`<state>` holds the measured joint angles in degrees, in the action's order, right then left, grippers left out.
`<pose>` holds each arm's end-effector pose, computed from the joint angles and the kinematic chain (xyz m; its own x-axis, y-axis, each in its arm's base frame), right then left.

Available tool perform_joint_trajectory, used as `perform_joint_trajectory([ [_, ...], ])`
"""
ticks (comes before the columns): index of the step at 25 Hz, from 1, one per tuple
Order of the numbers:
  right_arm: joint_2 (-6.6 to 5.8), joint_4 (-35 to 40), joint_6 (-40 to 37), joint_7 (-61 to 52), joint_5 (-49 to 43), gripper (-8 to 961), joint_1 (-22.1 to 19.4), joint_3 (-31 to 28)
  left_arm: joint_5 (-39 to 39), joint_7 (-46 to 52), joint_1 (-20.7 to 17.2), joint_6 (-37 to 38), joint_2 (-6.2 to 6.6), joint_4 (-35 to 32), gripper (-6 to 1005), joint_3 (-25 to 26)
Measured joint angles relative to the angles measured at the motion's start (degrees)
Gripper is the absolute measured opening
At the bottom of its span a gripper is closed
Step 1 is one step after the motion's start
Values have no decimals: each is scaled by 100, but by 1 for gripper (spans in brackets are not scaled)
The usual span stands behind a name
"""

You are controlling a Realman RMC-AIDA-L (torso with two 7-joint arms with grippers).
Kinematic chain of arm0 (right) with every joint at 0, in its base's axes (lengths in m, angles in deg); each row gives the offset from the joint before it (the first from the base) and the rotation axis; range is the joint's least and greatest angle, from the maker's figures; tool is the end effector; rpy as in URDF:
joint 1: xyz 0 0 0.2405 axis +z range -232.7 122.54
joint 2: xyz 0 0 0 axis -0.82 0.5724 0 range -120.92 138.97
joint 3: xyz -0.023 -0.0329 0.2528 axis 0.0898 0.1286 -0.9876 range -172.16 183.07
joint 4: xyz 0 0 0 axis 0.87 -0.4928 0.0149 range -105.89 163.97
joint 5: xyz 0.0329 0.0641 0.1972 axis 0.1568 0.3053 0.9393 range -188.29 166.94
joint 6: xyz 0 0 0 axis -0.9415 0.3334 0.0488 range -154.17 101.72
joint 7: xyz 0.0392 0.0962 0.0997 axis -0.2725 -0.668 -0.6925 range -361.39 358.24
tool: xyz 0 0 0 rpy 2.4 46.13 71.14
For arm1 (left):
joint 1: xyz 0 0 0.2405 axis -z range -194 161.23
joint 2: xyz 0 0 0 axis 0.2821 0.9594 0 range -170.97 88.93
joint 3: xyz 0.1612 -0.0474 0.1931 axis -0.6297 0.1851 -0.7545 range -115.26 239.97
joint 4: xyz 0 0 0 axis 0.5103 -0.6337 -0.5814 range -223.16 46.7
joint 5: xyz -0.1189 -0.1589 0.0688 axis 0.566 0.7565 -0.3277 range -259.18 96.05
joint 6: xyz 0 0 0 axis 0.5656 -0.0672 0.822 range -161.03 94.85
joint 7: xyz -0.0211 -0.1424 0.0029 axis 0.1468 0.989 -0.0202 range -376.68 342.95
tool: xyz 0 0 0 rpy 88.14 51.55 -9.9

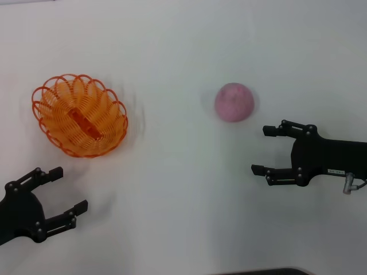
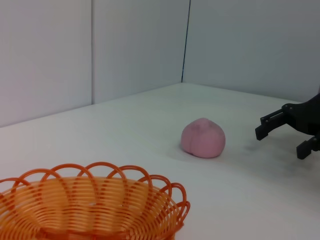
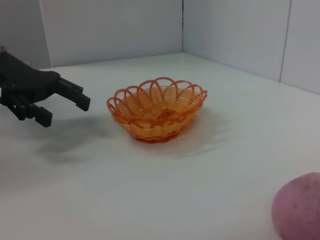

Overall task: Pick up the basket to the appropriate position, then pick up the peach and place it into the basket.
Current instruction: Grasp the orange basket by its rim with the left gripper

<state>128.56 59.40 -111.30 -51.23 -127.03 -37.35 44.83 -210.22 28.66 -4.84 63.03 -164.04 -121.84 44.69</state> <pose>0.3390 0.2510 -0.0285 0.9029 -0.1875 -0.3868 -0.3201 -0.8938 -0.3141 -0.3596 0.1925 -0.0162 0.8353 0.2424 0.4934 0.4452 -0.8248 -0.3485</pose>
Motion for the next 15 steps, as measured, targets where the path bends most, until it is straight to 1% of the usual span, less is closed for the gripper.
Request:
perform_joint_trajectory([
  [15,5,13,-10,0,0,924,7,-9,-4,0,-6,13,-3,-17,860,9],
])
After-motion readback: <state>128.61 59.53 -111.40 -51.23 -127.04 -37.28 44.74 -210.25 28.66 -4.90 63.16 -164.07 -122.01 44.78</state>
